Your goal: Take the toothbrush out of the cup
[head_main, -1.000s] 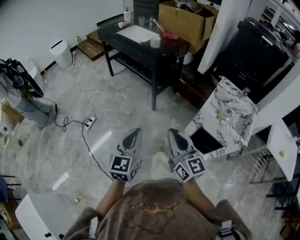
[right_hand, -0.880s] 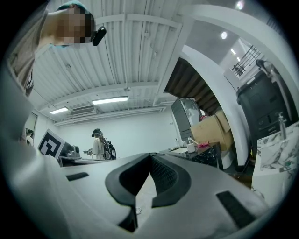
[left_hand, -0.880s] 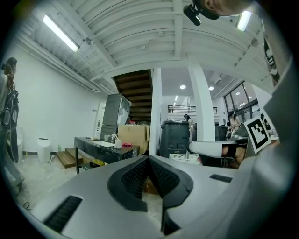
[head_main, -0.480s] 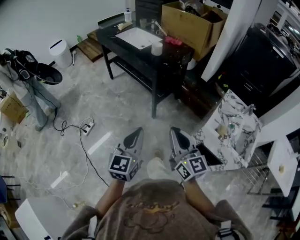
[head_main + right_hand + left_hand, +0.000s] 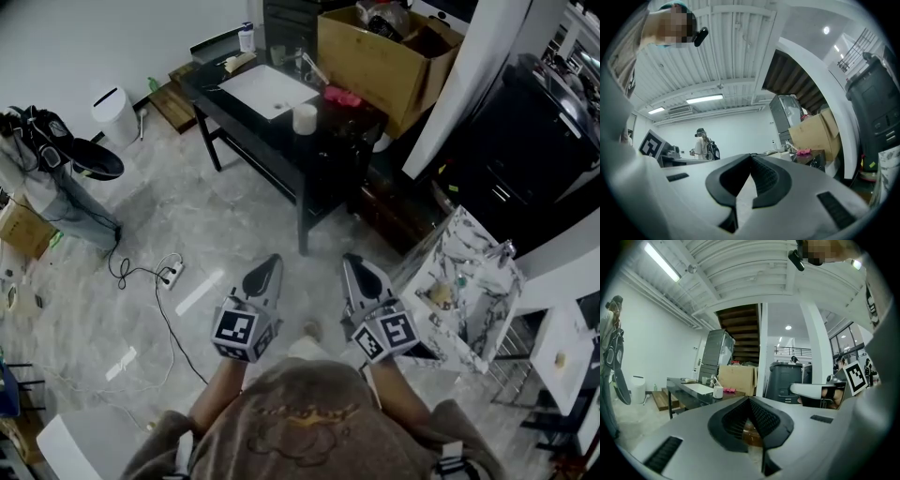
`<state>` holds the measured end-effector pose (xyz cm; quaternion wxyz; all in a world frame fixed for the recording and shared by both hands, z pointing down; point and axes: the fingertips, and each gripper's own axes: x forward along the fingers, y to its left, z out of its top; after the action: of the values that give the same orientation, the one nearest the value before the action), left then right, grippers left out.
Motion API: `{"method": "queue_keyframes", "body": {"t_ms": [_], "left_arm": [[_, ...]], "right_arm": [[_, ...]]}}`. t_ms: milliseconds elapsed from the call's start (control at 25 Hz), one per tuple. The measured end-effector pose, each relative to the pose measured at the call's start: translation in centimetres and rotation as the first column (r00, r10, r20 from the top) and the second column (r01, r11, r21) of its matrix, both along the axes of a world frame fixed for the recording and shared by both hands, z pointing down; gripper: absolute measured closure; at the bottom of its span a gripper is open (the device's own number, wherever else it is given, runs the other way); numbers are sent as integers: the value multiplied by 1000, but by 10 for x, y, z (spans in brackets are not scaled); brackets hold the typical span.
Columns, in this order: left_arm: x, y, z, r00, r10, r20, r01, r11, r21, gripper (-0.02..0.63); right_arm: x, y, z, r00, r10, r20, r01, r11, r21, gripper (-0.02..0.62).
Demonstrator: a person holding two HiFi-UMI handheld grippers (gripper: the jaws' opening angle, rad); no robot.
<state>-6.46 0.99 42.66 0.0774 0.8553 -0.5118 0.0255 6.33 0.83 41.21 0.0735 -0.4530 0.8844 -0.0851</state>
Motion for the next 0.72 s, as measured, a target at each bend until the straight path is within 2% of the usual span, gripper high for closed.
{"method": "queue_keyframes", "body": {"t_ms": [360,520,720], "left_arm": [[14,-88,-21,997,-74,-23,75,996,57,606],[14,-107,-25,995,-68,-69,72,996,49,606],[17,-131,-23,996,-66,-66,69,997,43,606]], "right_arm": [[18,-85,-1,997,-67,-25,67,998,1,589],[21,-111,-1,997,-73,-20,73,997,-4,589],[29,-141,1,998,-58,-14,58,998,-3,589]]}}
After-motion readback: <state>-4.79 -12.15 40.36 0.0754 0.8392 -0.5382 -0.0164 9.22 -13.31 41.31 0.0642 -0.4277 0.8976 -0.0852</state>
